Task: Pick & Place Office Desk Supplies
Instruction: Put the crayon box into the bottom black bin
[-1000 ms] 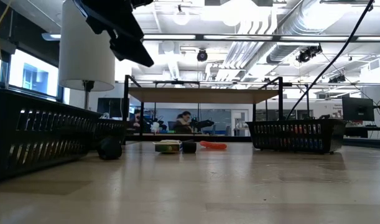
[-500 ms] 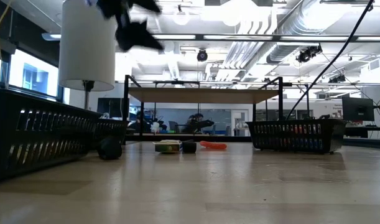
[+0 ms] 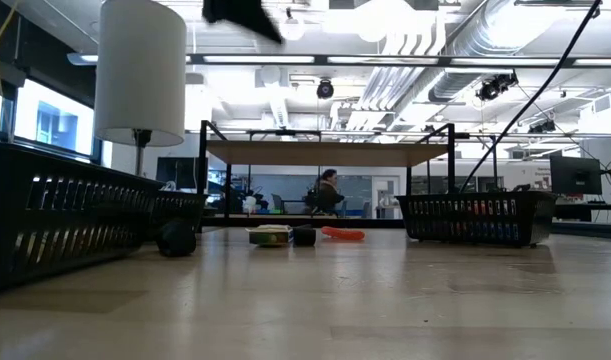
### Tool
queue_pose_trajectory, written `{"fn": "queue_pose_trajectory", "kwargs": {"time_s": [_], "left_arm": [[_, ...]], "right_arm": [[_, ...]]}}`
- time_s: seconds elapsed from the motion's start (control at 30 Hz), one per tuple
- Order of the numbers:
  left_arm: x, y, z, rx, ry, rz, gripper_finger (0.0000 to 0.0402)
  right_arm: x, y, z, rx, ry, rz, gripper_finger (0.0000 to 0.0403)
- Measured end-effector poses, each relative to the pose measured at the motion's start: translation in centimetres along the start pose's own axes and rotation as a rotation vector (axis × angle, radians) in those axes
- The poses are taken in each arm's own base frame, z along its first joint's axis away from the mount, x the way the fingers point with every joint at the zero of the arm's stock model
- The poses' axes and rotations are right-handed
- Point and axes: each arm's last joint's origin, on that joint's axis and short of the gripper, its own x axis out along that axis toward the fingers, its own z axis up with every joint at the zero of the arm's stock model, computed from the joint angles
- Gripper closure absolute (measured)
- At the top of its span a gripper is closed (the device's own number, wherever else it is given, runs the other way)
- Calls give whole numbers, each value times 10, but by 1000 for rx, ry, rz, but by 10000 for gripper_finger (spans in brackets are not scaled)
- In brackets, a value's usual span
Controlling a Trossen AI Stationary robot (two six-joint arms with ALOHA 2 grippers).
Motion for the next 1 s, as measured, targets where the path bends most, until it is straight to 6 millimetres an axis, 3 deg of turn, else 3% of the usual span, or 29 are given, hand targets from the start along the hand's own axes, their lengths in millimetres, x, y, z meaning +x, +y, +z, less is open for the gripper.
{"fn": "queue_pose_trajectory", "kwargs": {"time_s": [0.23, 0.47, 0.63, 0.8, 1.0], "left_arm": [[71, 31, -14, -237, 311, 250, 70], [116, 44, -29, -331, 445, 327, 70], [134, 51, -27, -377, 508, 233, 70], [139, 63, -19, -446, 527, 169, 70], [141, 60, -24, -480, 547, 191, 70]], "right_arm": [[-6, 10, -3, -10, -5, 23, 283], [-11, 18, -6, -24, -1, 45, 283], [-15, 23, -8, -32, 1, 58, 283], [-17, 26, -9, -30, -2, 66, 283], [-19, 30, -10, -26, -3, 76, 283]]}}
